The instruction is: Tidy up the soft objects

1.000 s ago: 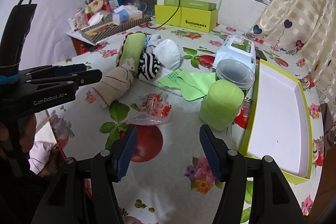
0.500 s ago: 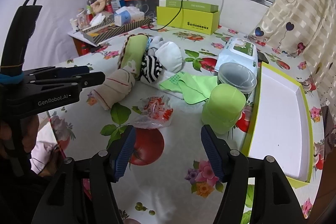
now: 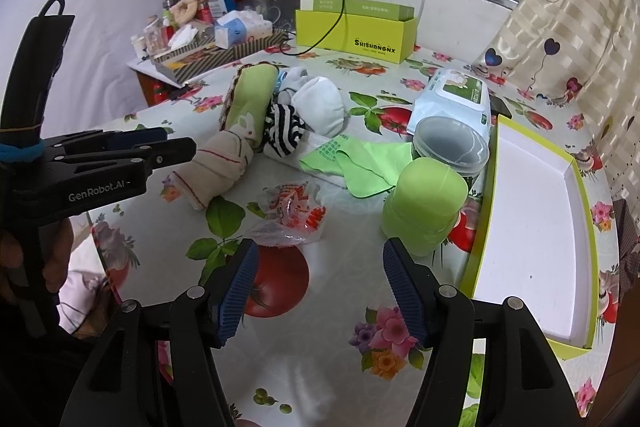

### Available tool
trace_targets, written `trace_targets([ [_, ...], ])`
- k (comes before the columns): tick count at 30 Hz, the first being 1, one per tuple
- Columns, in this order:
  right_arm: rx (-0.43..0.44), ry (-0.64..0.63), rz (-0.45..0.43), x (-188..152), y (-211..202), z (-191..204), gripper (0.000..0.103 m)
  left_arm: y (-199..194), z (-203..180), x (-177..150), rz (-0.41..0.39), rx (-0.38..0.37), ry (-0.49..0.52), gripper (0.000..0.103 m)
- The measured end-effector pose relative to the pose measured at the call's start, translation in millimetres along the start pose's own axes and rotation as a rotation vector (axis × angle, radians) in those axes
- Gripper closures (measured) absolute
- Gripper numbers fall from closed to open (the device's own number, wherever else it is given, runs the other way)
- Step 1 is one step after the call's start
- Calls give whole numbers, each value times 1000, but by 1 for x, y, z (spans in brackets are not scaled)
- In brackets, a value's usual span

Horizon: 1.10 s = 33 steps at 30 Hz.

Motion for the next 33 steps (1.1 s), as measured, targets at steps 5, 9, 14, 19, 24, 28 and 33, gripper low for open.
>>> trace_targets([
  [5, 0, 0, 0, 0, 0, 0, 38, 1, 1, 0, 2, 1, -4, 57],
  [9, 0, 0, 0, 1, 0, 0, 38, 1, 2, 0, 2, 1, -5, 57],
  [14, 0, 0, 0, 1, 1, 0, 38, 1, 3, 0, 6, -1, -9, 57],
  [19, 1, 0, 0, 1, 1, 0, 38, 1, 4, 0, 8, -5, -11, 57],
  [24, 0, 0, 1, 1, 1, 0, 38, 1, 4, 1, 9, -23, -16, 57],
  [28, 0, 1, 0, 1, 1, 0, 38, 0, 4, 1, 10, -44, -19, 57],
  [33, 1, 1, 0, 1, 2, -1, 38, -1, 3, 1, 14, -68, -21, 57],
])
Point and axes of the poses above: each gripper's, at about its wrist camera, not at the fingertips, and y roughly the way its jaws point, z to its left, x to its top, the point moved 3 cm from there along y, roughly the way its jaws point, and after that the axes turned 15 degrees about -y, right-handed, at the moved point
